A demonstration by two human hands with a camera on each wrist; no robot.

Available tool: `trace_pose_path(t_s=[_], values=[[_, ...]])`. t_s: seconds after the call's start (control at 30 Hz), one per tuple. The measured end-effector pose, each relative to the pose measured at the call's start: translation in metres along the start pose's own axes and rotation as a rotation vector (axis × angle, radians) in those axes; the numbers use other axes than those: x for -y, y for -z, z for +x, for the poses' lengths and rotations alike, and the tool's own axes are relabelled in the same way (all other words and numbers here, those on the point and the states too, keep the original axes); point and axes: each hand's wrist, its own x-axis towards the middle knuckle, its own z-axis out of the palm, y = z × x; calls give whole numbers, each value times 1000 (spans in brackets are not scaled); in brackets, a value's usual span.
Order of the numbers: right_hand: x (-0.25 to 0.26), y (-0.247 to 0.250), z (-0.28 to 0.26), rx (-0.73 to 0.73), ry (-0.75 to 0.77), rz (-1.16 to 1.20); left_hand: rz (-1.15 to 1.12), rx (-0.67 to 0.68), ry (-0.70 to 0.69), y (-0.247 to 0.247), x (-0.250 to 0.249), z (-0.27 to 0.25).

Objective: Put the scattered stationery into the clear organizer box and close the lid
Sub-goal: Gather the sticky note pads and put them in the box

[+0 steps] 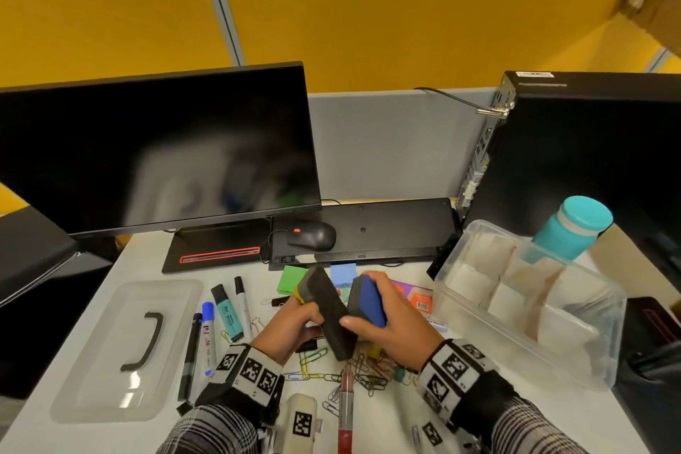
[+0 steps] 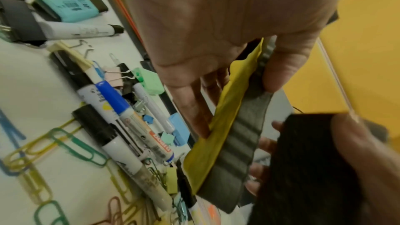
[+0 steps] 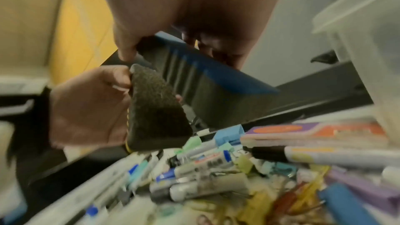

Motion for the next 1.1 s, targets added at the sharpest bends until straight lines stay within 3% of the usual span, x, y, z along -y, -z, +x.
trace_pose_path(t_s=[0.2,0.37,0.5,0.57,0.63,0.7,0.83,0.93,1.1], values=[[-1,6,-2,35,-77,392,281,225,-134,-36,-1,-2],[-20,15,-20,-91,-62,420,713,267,-257,-55,3,12],[-39,33,-35,-197,-124,388,1022,409,-162,-57,-14,36],[-43,41,-40,-240,-155,384,1161,364,-137,-56,-22,56],[-44,45,-43,-242,-149,381,1337,226,-199,-60,-23,79],[-45,45,-43,-233,-124,345,1531,175,-257,-70,-14,101],[-46,43,-41,-258,-70,327,1798,332,-206,-88,18,134],[-45,45,-41,-261,-62,347,1894,327,-189,-87,32,143],[-44,47,-40,-244,-92,326,1890,285,-330,-78,23,137]])
